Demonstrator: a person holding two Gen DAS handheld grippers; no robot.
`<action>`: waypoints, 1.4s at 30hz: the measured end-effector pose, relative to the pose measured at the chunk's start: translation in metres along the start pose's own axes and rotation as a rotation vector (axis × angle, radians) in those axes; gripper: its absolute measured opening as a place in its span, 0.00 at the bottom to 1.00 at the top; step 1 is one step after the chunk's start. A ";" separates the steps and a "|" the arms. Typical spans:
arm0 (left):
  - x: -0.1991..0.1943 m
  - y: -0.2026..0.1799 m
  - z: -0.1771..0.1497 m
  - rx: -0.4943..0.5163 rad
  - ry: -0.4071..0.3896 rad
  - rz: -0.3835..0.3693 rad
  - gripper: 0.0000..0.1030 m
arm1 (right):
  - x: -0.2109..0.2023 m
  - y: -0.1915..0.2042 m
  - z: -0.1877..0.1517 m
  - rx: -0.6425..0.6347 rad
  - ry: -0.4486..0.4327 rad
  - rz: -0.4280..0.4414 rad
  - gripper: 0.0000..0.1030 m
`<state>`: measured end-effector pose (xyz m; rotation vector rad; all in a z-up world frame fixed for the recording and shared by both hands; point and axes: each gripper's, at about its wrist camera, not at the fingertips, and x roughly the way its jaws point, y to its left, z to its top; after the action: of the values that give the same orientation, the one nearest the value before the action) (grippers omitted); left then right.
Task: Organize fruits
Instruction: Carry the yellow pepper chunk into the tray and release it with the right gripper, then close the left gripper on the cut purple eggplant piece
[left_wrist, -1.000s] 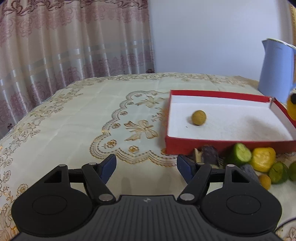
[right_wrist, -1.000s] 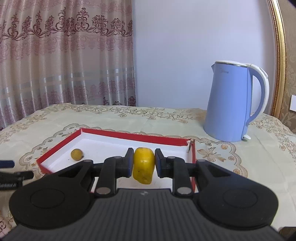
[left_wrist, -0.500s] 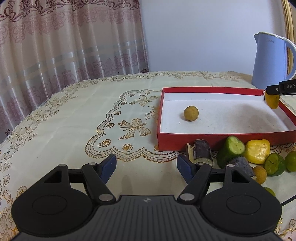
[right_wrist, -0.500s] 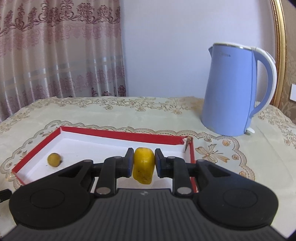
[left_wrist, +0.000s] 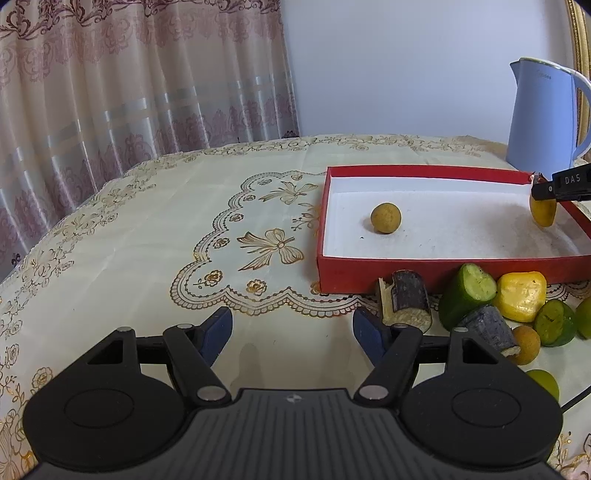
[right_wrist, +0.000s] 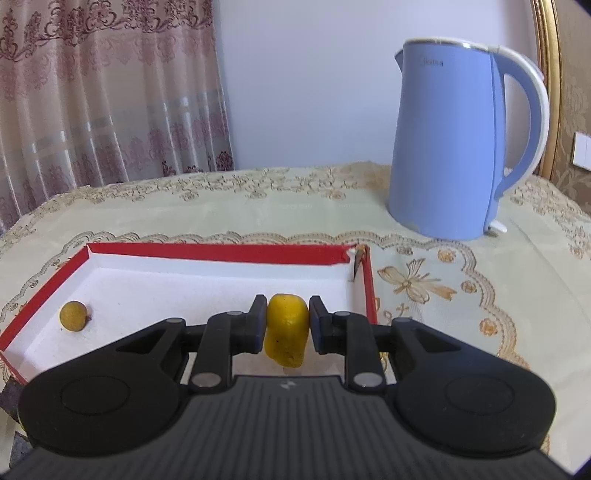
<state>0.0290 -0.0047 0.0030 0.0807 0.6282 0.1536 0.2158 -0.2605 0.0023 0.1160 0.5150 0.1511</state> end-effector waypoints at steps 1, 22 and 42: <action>0.000 0.000 0.000 -0.001 0.000 0.001 0.70 | 0.001 -0.002 0.000 0.012 0.009 0.003 0.23; -0.006 0.011 -0.002 -0.026 -0.019 -0.078 0.70 | -0.129 0.021 -0.029 -0.095 -0.179 0.031 0.71; -0.011 0.000 0.001 0.109 -0.076 -0.275 0.74 | -0.156 0.038 -0.101 -0.095 -0.215 0.017 0.73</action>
<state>0.0208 -0.0067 0.0102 0.1036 0.5652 -0.1487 0.0275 -0.2432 -0.0044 0.0433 0.2916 0.1767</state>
